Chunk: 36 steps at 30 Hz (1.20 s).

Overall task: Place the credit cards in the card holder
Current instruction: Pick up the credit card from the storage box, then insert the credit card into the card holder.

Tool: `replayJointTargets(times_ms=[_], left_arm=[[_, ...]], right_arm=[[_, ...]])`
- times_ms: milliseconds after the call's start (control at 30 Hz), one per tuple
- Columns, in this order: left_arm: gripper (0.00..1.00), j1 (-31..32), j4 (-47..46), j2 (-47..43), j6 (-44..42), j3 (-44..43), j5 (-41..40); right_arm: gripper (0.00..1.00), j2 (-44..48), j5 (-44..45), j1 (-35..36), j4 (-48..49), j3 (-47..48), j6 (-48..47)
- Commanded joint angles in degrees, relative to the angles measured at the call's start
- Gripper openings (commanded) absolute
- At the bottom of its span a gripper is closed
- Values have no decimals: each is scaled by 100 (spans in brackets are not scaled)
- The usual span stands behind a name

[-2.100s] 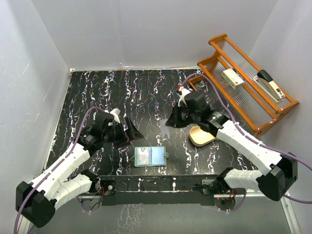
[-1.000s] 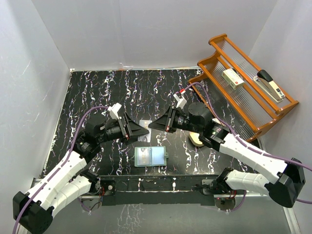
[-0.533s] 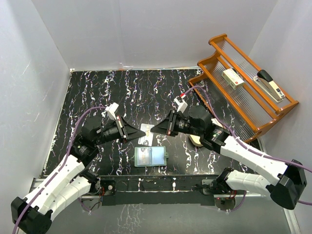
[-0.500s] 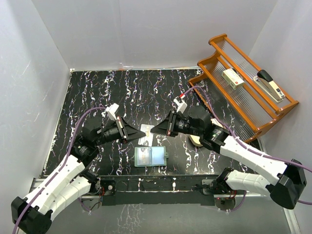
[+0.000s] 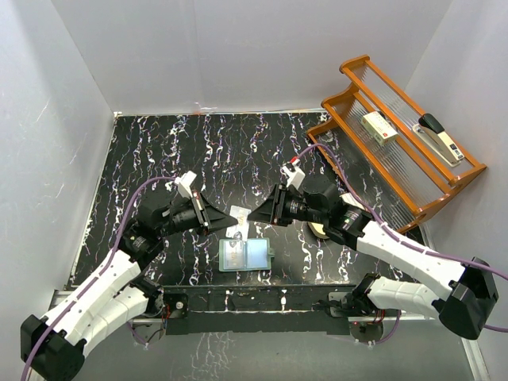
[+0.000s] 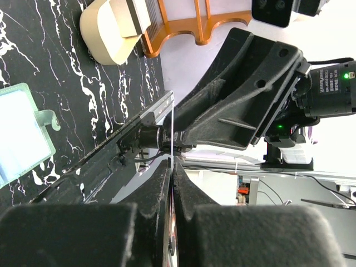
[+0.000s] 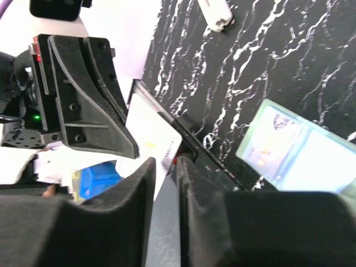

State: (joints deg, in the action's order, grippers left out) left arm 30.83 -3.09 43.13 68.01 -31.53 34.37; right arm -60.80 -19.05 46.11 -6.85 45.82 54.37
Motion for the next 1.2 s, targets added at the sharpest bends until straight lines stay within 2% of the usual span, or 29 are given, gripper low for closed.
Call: replayJointTargets(times_ms=[0, 100, 167, 267, 400, 600, 900, 1167], left_arm=[[0, -20, -80, 18, 78, 157, 18], [0, -19, 447, 24, -221, 101, -215], [0, -24, 943, 29, -368, 88, -472], [0, -22, 1280, 165, -469, 165, -676], [0, -22, 1003, 376, -377, 498, -767], [0, -7, 889, 994, -761, 699, -925], [0, 15, 146, 1123, -648, 1208, -1012], [0, 35, -641, 1334, -424, 1549, -890]], right_arm=[[28, 35, 368, -5, -413, 190, -361], [46, -11, 686, -5, -850, 308, -415], [49, -11, 853, -5, -1031, 313, -422], [48, -109, 956, 2, -1302, 225, -509], [46, -343, 1171, 12, -1732, 144, -718], [44, -773, 1497, 60, -1821, -116, -852], [39, -1979, 2069, 343, -2169, 459, -1156], [37, -2618, 2345, 626, -2265, 633, -1206]])
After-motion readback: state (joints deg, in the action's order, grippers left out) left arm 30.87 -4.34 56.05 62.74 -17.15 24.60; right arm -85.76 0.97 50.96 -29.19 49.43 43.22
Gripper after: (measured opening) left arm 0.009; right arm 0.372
